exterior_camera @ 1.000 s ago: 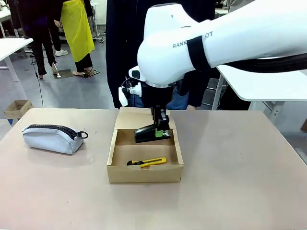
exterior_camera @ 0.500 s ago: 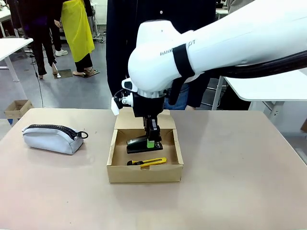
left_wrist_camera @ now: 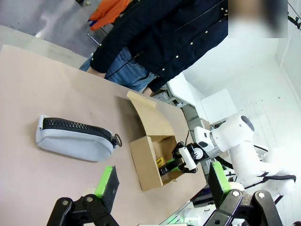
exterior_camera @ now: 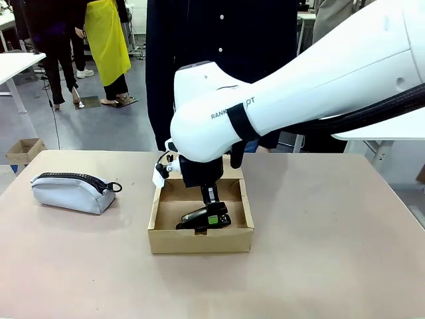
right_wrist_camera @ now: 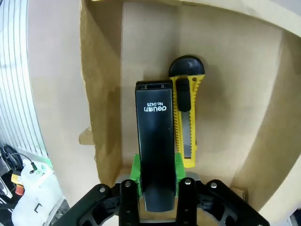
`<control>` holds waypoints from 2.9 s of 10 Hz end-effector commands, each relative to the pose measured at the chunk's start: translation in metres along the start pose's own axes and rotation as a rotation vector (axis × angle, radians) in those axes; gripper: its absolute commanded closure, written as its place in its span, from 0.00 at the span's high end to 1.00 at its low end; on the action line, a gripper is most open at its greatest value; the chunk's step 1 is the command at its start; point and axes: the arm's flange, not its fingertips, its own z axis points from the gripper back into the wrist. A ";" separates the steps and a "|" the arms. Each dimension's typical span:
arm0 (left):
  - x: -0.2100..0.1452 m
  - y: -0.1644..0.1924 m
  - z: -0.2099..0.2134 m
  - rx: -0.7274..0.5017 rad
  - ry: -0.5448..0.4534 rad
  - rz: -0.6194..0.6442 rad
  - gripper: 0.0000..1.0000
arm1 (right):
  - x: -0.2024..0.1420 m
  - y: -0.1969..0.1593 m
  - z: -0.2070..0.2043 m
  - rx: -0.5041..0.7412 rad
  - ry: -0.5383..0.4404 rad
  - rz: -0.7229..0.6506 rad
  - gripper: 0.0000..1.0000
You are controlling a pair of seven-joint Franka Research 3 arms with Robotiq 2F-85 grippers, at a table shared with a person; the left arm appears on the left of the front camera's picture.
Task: Pack the items into the box.
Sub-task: Pick up the item specified by the human and place it in the Mailer Box.
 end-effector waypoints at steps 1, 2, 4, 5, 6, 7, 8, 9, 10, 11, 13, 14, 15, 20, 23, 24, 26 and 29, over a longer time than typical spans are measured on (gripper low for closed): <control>-0.001 -0.001 0.000 -0.021 -0.018 -0.019 1.00 | 0.002 0.002 0.003 -0.014 0.029 -0.020 0.32; -0.001 -0.001 0.000 -0.021 -0.018 -0.019 1.00 | 0.001 0.002 0.004 -0.021 0.036 -0.016 0.76; -0.001 -0.001 0.000 -0.021 -0.018 -0.019 1.00 | -0.003 0.003 0.007 -0.046 0.042 -0.027 1.00; -0.001 -0.001 0.000 -0.021 -0.018 -0.019 1.00 | -0.006 0.003 0.010 -0.058 0.041 -0.041 1.00; -0.001 -0.001 0.000 -0.021 -0.018 -0.019 1.00 | -0.011 0.004 0.014 -0.068 0.034 -0.054 1.00; -0.001 -0.001 0.000 -0.021 -0.018 -0.019 1.00 | -0.017 0.005 0.018 -0.076 0.021 -0.067 1.00; -0.001 -0.001 0.000 -0.021 -0.018 -0.019 1.00 | -0.024 0.007 0.023 -0.084 0.012 -0.081 1.00; -0.001 -0.001 0.000 -0.021 -0.018 -0.019 1.00 | -0.038 0.009 0.032 -0.097 -0.001 -0.096 1.00; -0.001 -0.001 0.000 -0.021 -0.018 -0.019 1.00 | -0.066 0.014 0.048 -0.108 -0.025 -0.147 1.00; -0.001 -0.001 0.000 -0.021 -0.018 -0.019 1.00 | -0.098 0.022 0.065 -0.097 -0.039 -0.209 1.00; -0.001 -0.001 0.000 -0.021 -0.018 -0.019 1.00 | -0.180 0.049 0.098 0.052 -0.187 -0.354 1.00; -0.001 -0.001 0.000 -0.021 -0.018 -0.019 1.00 | -0.236 0.074 0.109 0.133 -0.301 -0.576 1.00; -0.001 -0.001 0.000 -0.021 -0.018 -0.019 1.00 | -0.284 0.101 0.112 0.192 -0.427 -0.769 1.00; -0.001 -0.001 0.000 -0.021 -0.018 -0.019 1.00 | -0.457 0.245 0.007 0.512 -1.144 -1.179 1.00; -0.001 -0.001 0.000 -0.021 -0.018 -0.019 1.00 | -0.493 0.236 0.026 0.541 -0.943 -1.093 1.00; -0.001 -0.001 0.000 -0.021 -0.018 -0.019 1.00 | -0.493 0.236 0.026 0.541 -0.943 -1.093 1.00; -0.001 -0.001 0.000 -0.021 -0.018 -0.019 1.00 | -0.493 0.236 0.026 0.541 -0.943 -1.093 1.00; -0.001 -0.001 0.000 -0.021 -0.018 -0.019 1.00 | -0.493 0.236 0.026 0.541 -0.943 -1.093 1.00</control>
